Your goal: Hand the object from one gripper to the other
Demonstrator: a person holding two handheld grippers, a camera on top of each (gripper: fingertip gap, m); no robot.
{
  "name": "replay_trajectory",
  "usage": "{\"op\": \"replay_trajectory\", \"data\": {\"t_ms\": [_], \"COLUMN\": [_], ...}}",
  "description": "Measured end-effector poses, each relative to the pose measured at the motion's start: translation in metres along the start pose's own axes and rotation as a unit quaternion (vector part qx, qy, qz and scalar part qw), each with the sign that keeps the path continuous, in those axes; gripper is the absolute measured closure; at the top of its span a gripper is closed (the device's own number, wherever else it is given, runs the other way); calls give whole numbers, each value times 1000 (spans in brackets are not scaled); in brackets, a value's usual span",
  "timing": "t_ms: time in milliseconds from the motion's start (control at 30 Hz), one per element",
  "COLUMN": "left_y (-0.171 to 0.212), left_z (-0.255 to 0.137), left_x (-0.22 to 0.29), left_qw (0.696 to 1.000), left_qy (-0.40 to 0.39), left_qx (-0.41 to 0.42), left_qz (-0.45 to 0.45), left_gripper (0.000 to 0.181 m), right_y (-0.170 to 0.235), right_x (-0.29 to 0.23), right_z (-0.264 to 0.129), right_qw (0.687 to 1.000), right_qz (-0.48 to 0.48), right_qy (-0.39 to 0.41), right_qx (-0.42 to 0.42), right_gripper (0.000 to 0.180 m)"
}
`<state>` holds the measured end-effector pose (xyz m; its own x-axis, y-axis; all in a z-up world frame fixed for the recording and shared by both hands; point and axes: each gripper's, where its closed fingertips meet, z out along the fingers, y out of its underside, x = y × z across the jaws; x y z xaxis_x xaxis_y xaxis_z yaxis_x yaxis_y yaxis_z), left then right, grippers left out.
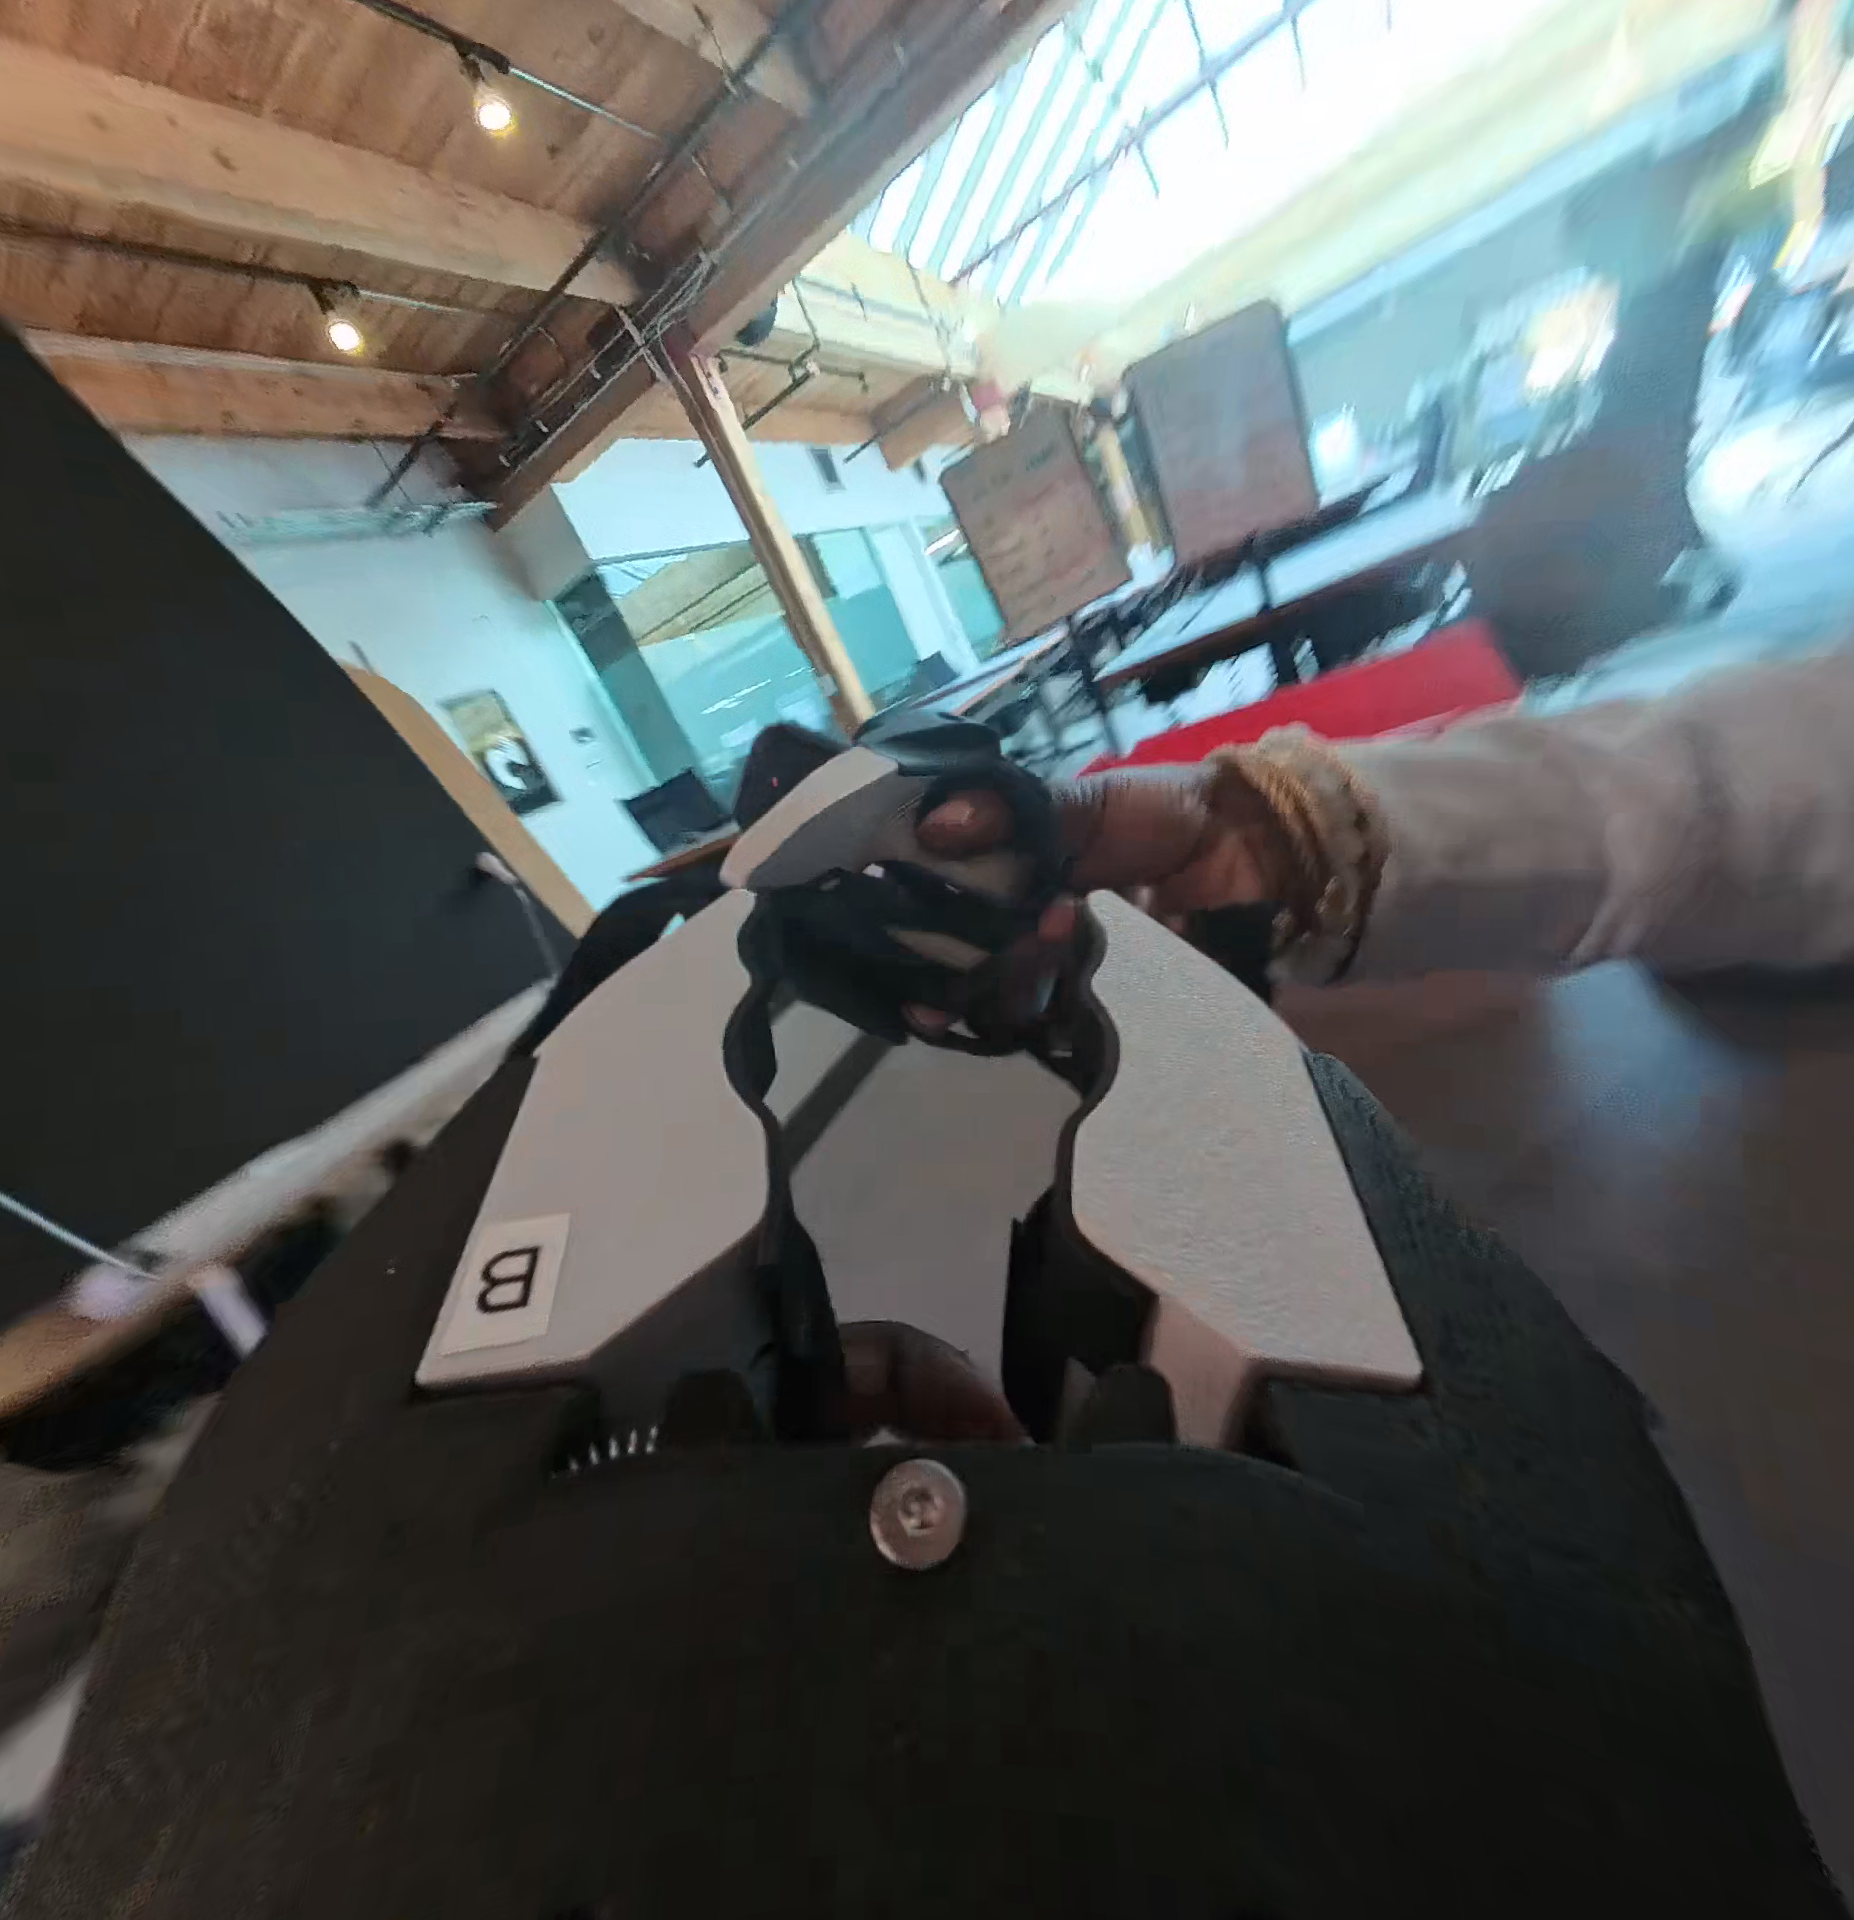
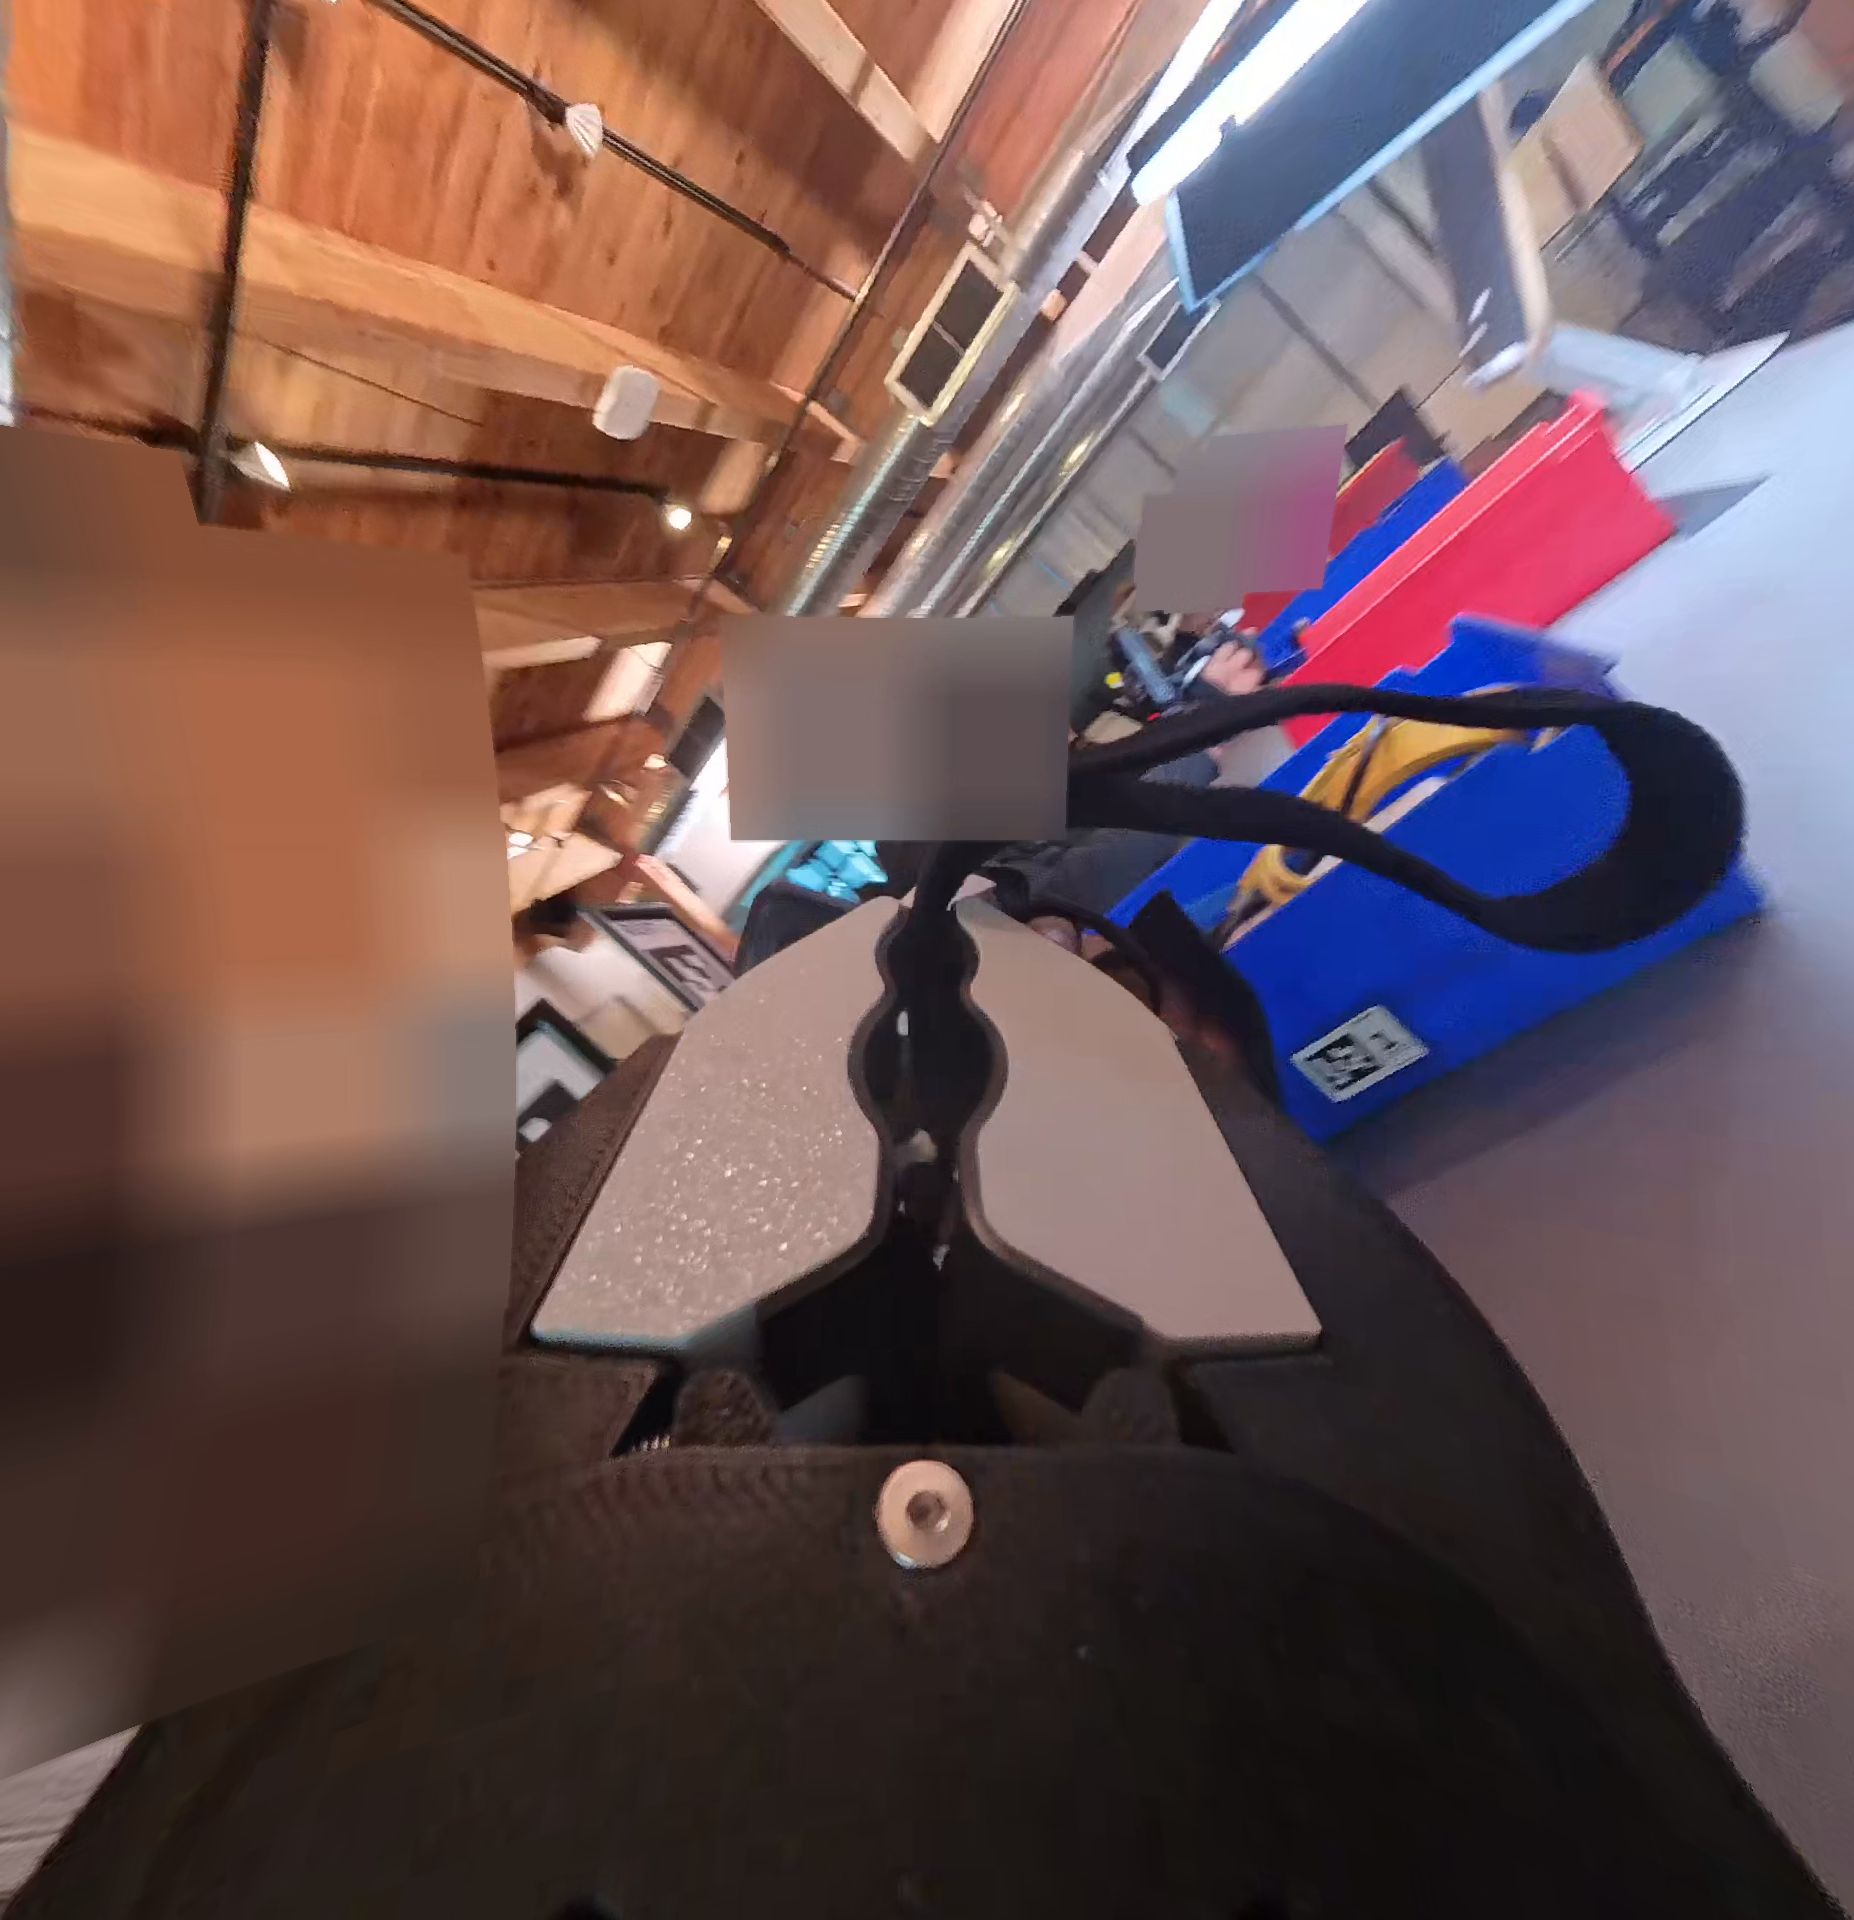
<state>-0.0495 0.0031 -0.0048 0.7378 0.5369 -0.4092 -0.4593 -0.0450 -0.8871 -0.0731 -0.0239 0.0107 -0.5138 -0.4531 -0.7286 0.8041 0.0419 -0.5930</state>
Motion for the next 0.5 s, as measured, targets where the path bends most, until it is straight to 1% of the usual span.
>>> {"op": "replay_trajectory", "data": {"t_ms": [33, 67, 133, 200, 233, 333, 367, 400, 433, 467, 500], "left_y": [-2, -3, -5, -12, -13, -1, 2, 4, 6, 6, 5], "left_z": [-3, -6, -11, -12, -10, -4, -4, -4, -5, -6, -7], "left_x": [-5, -13, -29, -32, -31, -30, -29, -30, -30, -29, -27], "left_qw": [998, 992, 968, 936, 923, 900, 895, 892, 891, 893, 900], "left_qy": [4, -3, -10, 20, 32, 38, 40, 39, 41, 47, 53], "left_qx": [15, 31, 59, 83, 88, 63, 60, 60, 57, 55, 55], "left_qz": [-58, -119, -243, -341, -373, -429, -439, -446, -449, -444, -429], "left_gripper": [133, 130, 127, 128, 130, 140, 146, 159, 161, 169, 174], "right_y": [-3, -6, -5, 7, 15, 33, 36, 39, 41, 41, 41], "right_x": [-2, -6, -15, -13, -8, 5, 9, 12, 14, 17, 20], "right_z": [-2, -4, -4, -2, -1, 1, 1, 1, 0, 0, -2], "right_qw": [999, 997, 987, 966, 952, 919, 913, 909, 907, 905, 904], "right_qz": [-30, -69, -155, -237, -271, -327, -333, -335, -335, -335, -335], "right_qy": [12, 18, 26, 59, 79, 114, 122, 127, 131, 139, 147], "right_qx": [0, -1, -22, -82, -117, -190, -203, -213, -218, -221, -223], "right_gripper": [175, 174, 175, 175, 174, 175, 174, 175, 175, 174, 174]}}
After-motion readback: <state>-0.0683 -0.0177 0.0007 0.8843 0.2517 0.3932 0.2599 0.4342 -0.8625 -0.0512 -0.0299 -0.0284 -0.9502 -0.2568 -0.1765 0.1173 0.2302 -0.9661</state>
